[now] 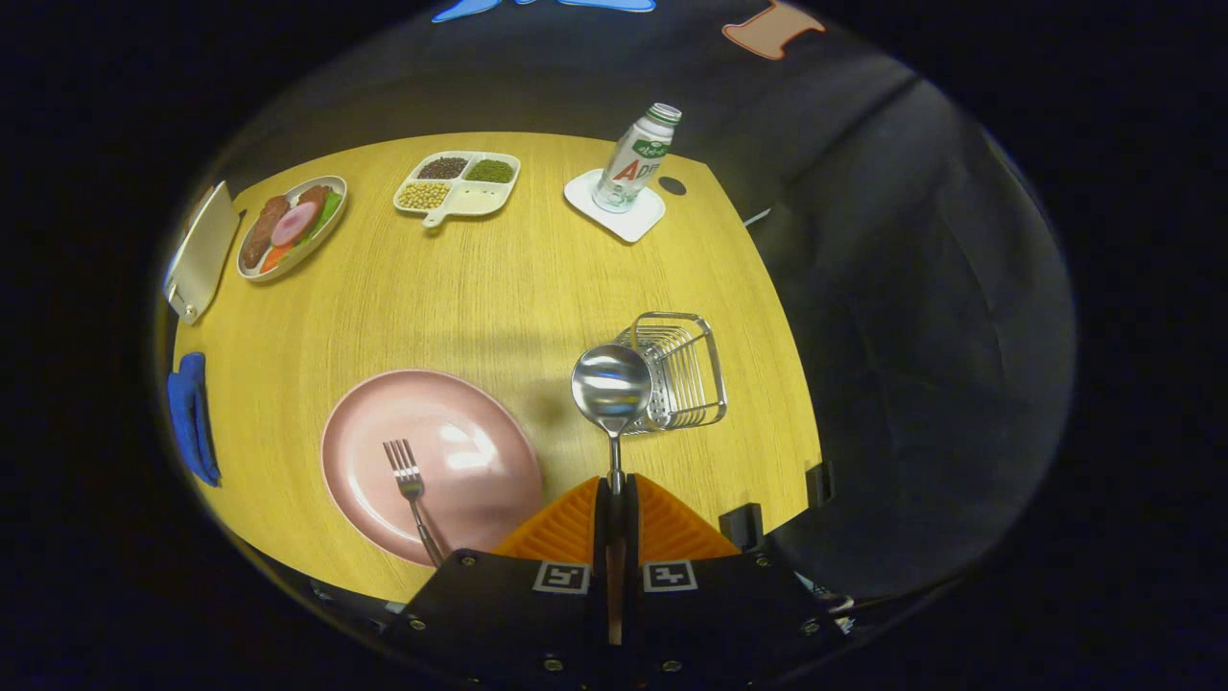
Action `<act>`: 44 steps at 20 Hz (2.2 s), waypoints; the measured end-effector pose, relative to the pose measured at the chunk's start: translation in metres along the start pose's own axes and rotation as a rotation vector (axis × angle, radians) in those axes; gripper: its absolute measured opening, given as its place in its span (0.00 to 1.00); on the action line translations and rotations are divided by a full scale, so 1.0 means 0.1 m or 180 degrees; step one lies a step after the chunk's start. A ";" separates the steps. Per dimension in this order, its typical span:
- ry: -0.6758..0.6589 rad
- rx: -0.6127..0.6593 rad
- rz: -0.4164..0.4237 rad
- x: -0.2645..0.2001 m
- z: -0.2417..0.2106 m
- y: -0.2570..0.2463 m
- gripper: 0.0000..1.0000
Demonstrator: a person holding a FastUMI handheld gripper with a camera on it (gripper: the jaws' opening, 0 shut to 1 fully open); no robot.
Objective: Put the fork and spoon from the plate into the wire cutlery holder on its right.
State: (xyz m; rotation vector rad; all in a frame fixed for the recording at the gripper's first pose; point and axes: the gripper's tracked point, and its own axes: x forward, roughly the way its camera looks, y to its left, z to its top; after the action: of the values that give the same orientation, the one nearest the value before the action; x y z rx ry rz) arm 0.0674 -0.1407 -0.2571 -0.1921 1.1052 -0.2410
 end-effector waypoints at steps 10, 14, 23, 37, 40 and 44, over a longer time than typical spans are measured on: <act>0.0413 -0.0197 -0.0034 0.42 0.10 -0.53 0.06; 0.0546 -0.0339 0.0121 0.60 0.14 -0.55 0.06; 0.0786 -0.0541 0.0294 0.81 0.13 -0.55 0.06; 0.0342 0.0027 0.0508 0.41 0.32 -0.41 0.18; -0.0072 0.0167 0.0425 0.17 0.45 -0.44 0.18; -0.0811 0.0418 0.0382 -0.28 0.72 -0.43 0.18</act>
State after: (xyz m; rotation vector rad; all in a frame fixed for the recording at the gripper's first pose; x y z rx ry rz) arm 0.1159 -0.1712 -0.1907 -0.0372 0.8415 -0.1755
